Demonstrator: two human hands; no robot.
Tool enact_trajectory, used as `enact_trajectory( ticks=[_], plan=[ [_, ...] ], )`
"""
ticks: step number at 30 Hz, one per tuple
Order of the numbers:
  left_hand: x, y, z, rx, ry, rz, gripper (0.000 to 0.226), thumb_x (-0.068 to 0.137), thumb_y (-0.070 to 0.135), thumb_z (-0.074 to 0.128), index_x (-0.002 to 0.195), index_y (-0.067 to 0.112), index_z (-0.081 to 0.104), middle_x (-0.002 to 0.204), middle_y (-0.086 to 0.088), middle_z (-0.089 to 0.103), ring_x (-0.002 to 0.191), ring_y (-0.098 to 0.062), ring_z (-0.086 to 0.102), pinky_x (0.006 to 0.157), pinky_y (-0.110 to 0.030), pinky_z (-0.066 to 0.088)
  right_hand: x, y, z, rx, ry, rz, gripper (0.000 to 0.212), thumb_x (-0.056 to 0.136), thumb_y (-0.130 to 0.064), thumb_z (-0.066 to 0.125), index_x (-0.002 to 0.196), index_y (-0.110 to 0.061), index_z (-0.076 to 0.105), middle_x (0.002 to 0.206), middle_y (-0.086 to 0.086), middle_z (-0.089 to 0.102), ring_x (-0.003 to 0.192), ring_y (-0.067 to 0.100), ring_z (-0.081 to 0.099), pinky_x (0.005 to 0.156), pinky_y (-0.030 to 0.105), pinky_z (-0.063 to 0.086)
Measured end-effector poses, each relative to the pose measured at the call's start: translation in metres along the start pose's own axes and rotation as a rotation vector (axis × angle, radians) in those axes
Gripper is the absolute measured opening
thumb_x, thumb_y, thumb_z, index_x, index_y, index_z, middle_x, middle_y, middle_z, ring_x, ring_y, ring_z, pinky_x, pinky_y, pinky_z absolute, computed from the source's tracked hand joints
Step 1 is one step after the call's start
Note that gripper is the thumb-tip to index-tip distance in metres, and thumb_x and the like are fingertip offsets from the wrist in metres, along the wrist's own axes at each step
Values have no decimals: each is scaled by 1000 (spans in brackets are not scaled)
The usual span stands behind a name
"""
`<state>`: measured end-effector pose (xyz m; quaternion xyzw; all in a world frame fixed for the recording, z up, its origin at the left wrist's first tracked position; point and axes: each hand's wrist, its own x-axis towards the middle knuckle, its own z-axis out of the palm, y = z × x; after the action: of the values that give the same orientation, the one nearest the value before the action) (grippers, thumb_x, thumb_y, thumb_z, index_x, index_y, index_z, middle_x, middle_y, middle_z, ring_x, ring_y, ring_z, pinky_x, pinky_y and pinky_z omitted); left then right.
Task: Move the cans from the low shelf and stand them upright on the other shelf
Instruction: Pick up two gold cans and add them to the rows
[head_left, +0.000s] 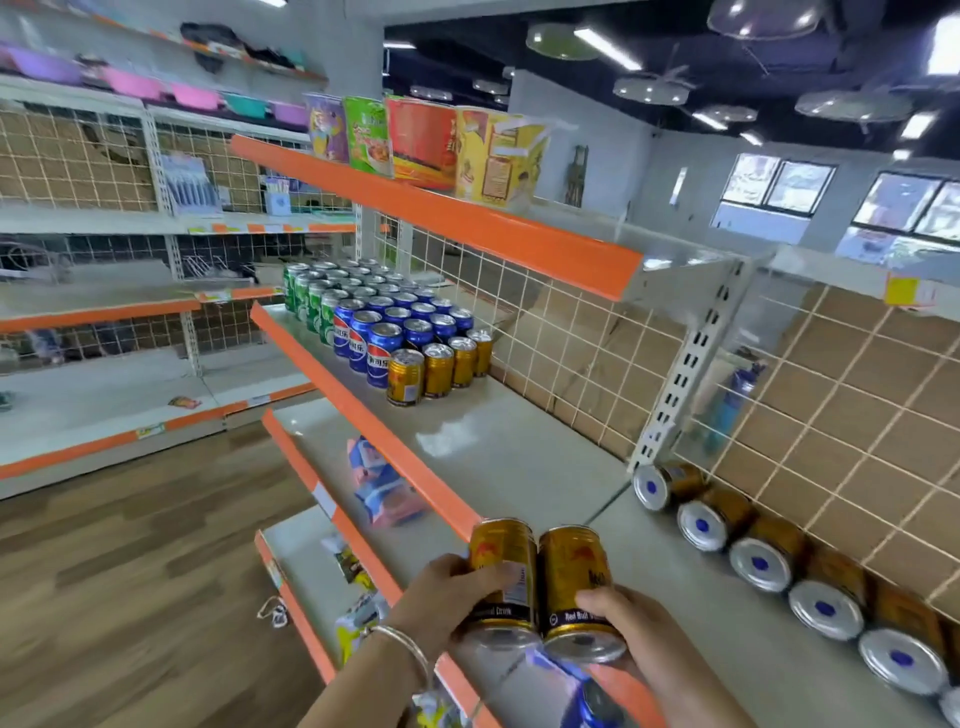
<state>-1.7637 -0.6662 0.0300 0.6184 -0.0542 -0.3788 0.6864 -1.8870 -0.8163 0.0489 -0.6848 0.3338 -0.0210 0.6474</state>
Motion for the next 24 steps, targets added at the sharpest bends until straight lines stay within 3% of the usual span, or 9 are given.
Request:
enact_trajectory(
  ticks=[2,4,9,12,14,18,22,24],
  plan=[
    [26,13,-12,3,17,3,77,34,36,84,97,-2,60,91,-24,70,87,-40,68,85,-55,53,27,-14,8,-19,-44,-4,41,66,-33,76,95,-4,71,85,18,74,83,30,72,84,39,52],
    [50,24,-23,27,40,9,84,32,36,83,102,-2,60,96,-25,70,90,-39,68,85,-53,54,50,-29,15,-65,-83,-26,45,61,-38,76,95,-8,71,85,12,75,84,26,73,87,39,53],
    [91,42,-45,123,127,36,77,38,43,80,101,7,58,85,-10,69,79,-24,68,81,-36,57,102,-57,34,-128,-91,-49,43,54,-36,66,89,-11,70,71,-1,75,65,6,70,64,21,50],
    [115,50,-58,168,151,33,82,36,47,78,106,8,57,88,-9,67,78,-21,67,76,-32,57,126,-68,44,-150,-118,-69,42,55,-35,66,90,-13,69,72,-5,74,68,3,69,57,13,48],
    [135,57,-66,210,175,41,90,24,53,71,103,14,56,95,-9,68,84,-21,67,76,-30,56,142,-75,50,-137,-111,-73,39,56,-31,68,91,-13,70,77,-2,75,72,6,70,58,14,50],
    [174,71,-85,238,182,60,82,22,53,75,96,22,56,99,-9,69,90,-24,68,86,-41,56,173,-86,63,-74,-70,-66,41,59,-16,83,97,-10,69,89,7,76,86,19,72,79,26,54],
    [207,91,-98,268,118,74,84,25,48,75,100,18,54,97,-7,68,90,-23,67,84,-36,55,201,-94,76,-37,-17,-41,36,71,-9,80,104,-13,65,97,4,74,82,10,71,60,14,51],
    [226,97,-104,287,83,91,79,28,44,78,99,18,53,95,-5,67,89,-21,66,81,-34,55,215,-95,83,-27,39,-42,40,68,-8,82,104,-14,65,96,4,73,83,10,70,61,16,50]
  ],
)
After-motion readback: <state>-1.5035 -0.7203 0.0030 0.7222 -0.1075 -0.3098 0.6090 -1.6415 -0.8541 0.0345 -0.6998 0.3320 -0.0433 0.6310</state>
